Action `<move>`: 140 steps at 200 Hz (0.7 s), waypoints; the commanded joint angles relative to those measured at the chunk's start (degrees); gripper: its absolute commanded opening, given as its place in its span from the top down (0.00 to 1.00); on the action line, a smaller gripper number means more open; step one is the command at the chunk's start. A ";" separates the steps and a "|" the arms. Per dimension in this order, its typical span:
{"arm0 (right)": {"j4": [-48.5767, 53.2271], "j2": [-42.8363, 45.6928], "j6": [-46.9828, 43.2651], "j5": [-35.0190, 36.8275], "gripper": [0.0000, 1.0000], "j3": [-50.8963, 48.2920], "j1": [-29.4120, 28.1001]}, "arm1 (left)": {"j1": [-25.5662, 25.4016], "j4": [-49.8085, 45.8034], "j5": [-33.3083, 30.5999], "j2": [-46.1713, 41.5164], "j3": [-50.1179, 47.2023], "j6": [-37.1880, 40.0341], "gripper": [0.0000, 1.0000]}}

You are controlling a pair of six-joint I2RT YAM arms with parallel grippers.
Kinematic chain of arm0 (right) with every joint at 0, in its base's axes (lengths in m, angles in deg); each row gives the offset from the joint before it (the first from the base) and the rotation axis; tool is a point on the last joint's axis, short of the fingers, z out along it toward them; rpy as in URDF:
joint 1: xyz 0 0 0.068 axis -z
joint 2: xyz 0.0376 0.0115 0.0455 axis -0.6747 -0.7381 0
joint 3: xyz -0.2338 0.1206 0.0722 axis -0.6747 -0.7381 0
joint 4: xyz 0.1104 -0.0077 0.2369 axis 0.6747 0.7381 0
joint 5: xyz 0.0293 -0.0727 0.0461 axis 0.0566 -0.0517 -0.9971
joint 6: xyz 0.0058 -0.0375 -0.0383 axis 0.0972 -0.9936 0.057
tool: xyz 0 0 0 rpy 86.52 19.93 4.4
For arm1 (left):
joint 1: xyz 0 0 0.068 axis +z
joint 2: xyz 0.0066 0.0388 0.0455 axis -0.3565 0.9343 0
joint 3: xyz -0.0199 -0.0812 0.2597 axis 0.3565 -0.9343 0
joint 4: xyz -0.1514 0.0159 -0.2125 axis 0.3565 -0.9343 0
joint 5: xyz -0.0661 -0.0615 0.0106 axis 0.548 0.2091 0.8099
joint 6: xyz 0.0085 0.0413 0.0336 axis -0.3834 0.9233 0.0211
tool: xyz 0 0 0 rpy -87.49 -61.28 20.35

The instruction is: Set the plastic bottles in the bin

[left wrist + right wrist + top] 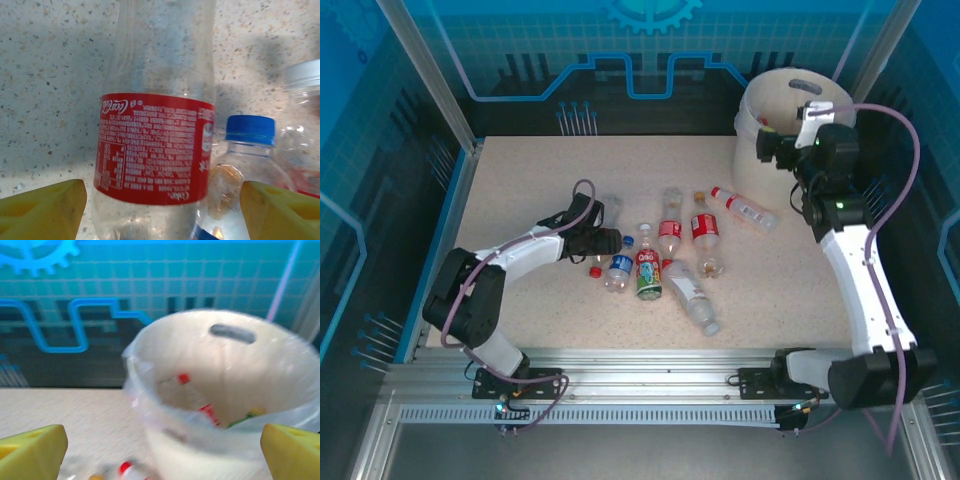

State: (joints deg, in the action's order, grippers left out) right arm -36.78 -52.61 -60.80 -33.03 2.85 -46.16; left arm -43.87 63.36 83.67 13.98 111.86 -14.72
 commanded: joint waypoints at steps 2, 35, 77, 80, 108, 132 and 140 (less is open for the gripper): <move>3.13 4.20 5.94 -9.23 0.00 -4.23 -1.50 | 0.55 2.17 0.04 2.28 1.78 0.99 0.19; 7.05 8.54 9.18 -16.73 0.00 -8.78 -1.80 | 0.53 3.30 0.59 4.85 2.35 0.42 0.23; 8.19 11.24 13.02 -21.01 0.00 -14.84 -2.22 | 0.48 4.69 0.81 8.10 2.48 -0.15 0.34; 8.08 11.27 13.22 -21.14 0.00 -15.26 -2.25 | 0.48 4.68 0.81 8.19 2.52 -0.15 0.35; 7.06 10.95 14.32 -22.72 0.00 -17.00 -2.34 | 0.49 4.74 0.02 7.62 2.42 -0.07 0.42; 6.45 9.78 14.83 -24.84 0.00 -16.48 -2.81 | 0.52 3.02 -1.32 6.35 3.37 1.02 0.44; 6.20 9.40 15.13 -25.57 0.00 -16.30 -3.07 | 0.55 2.56 -1.59 5.61 3.66 1.36 0.44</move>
State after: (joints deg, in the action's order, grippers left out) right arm -29.48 -42.47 -47.55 -54.87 -13.98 -47.84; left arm -43.72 69.35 83.67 20.41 114.29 -15.09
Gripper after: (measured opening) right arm 0.996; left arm 0.574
